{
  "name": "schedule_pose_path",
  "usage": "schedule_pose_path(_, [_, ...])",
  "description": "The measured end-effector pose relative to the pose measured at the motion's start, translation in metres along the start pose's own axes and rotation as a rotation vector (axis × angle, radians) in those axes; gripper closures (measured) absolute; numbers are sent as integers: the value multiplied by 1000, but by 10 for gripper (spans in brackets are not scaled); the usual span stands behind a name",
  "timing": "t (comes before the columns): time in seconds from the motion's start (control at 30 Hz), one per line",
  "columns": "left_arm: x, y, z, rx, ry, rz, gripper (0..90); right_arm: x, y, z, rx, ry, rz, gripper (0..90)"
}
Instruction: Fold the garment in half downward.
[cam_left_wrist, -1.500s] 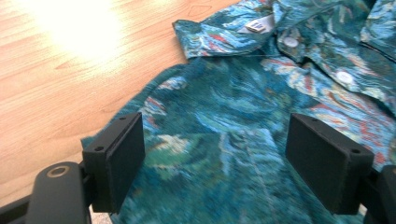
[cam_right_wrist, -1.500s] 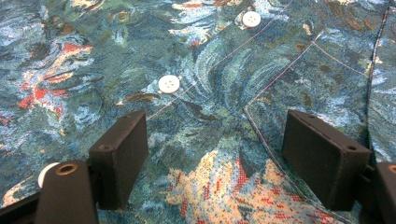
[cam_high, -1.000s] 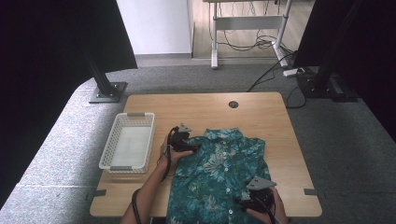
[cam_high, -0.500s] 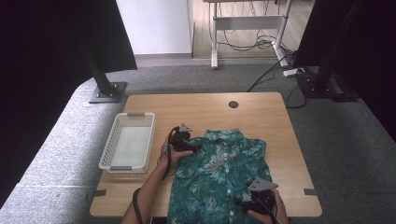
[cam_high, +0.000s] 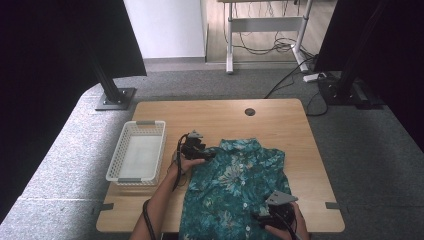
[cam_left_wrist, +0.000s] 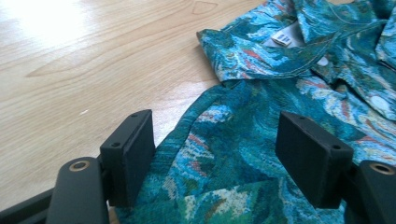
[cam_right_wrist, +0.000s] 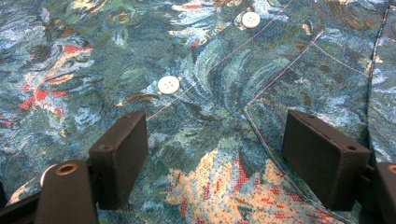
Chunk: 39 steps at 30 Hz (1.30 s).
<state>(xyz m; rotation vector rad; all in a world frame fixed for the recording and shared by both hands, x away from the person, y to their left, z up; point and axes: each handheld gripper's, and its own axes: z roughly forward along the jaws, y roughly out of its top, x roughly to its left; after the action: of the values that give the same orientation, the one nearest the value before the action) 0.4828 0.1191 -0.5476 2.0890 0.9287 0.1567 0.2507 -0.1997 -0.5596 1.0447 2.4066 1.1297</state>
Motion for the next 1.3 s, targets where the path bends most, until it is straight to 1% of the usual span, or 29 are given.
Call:
schedule_pose_path(0.13, [2,1,0,5,-17,-4,307,0,0,0,0,1,0,221])
schedule_pose_path(0.2, [5,1,-1,-1,-33,-19,320,0,0,0,-1,1,1,221])
schedule_pose_path(0.3, [5,0,-1,-6,-56,-23,347,0,0,0,-1,0,1,221])
schedule_pose_path(0.37, [5,-1,-1,-9,-61,-25,355,0,0,0,-2,2,2,221])
schedule_pose_path(0.43, [5,-2,-2,-14,-70,-32,382,0,0,0,-2,2,3,221])
schedule_pose_path(0.57, [7,-5,-2,-35,-61,-43,473,0,0,0,-2,2,3,221])
schedule_pose_path(0.6, [6,-6,-2,-38,-73,-40,498,0,0,0,-2,2,3,221])
schedule_pose_path(0.63, [5,-7,-2,-42,-76,-32,515,0,0,0,-2,2,3,221])
schedule_pose_path(0.7, [1,-8,-2,-40,-46,-3,560,-1,0,0,-2,3,3,221])
schedule_pose_path(0.8, [-3,-10,-3,-33,-26,16,638,-1,0,0,-2,3,3,221])
schedule_pose_path(0.9, [-3,-11,-4,-28,-18,7,741,-1,0,0,-1,3,3,221])
schedule_pose_path(0.97, [-4,-11,-4,-25,-5,16,796,-1,0,0,-2,4,3,221])
schedule_pose_path(1.03, [-6,-12,-4,-22,-3,28,857,-1,0,0,-2,7,5,222])
schedule_pose_path(1.1, [-9,-12,-4,-19,15,38,884,-1,0,0,-2,7,7,223])
schedule_pose_path(1.17, [-12,-11,-6,-13,31,61,888,-1,0,0,-3,8,9,223])
schedule_pose_path(1.3, [-18,-7,-13,-56,46,75,890,-2,0,0,-5,9,14,223])
